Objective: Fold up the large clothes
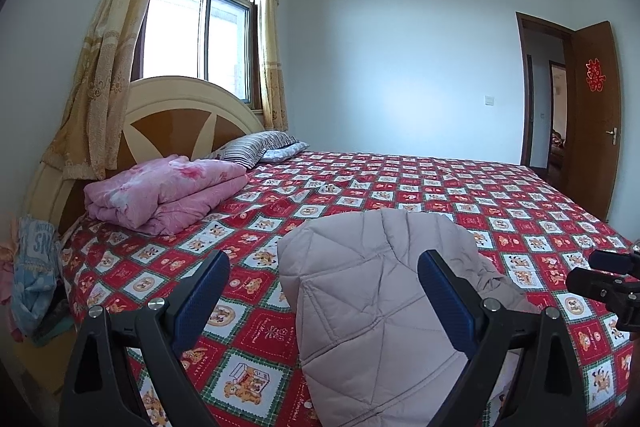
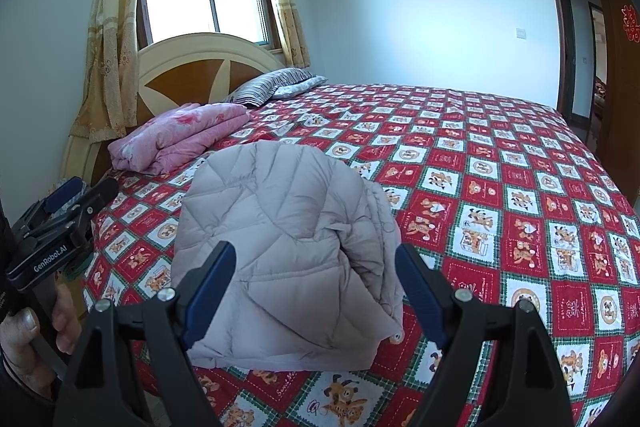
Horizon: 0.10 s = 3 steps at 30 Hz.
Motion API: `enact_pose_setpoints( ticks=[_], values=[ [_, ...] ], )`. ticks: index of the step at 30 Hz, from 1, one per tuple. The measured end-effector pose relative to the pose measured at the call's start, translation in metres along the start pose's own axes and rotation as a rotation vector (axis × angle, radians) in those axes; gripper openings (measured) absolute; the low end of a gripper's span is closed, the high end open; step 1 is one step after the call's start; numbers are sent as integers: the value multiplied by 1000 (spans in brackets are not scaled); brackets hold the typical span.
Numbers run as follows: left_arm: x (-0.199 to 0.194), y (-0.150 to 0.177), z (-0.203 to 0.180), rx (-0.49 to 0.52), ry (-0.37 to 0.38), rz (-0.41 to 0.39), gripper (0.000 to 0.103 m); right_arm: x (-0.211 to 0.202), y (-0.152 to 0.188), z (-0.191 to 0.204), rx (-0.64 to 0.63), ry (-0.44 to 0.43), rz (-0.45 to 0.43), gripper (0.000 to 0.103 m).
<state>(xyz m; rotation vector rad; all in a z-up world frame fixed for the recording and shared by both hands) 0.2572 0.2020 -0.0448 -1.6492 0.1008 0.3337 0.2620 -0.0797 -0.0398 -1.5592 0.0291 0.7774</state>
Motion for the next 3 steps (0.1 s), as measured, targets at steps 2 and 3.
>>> enact_pose_setpoints(
  ticks=[2, 3],
  values=[
    [0, 1, -2, 4, 3, -1, 96, 0, 1, -4, 0, 0, 3, 84],
    [0, 1, -2, 5, 8, 1, 96, 0, 1, -4, 0, 0, 4, 84]
  ],
)
Point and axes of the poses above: each gripper's, at about its wrist camera, not at the fingertips, and x roughly the way its jaws point, z to its left, y to its underside, the point moved 4 cm from there along x, roughly the way its jaws point, and after that the axes turned 6 degrees about -x, right-handed, at the moved point
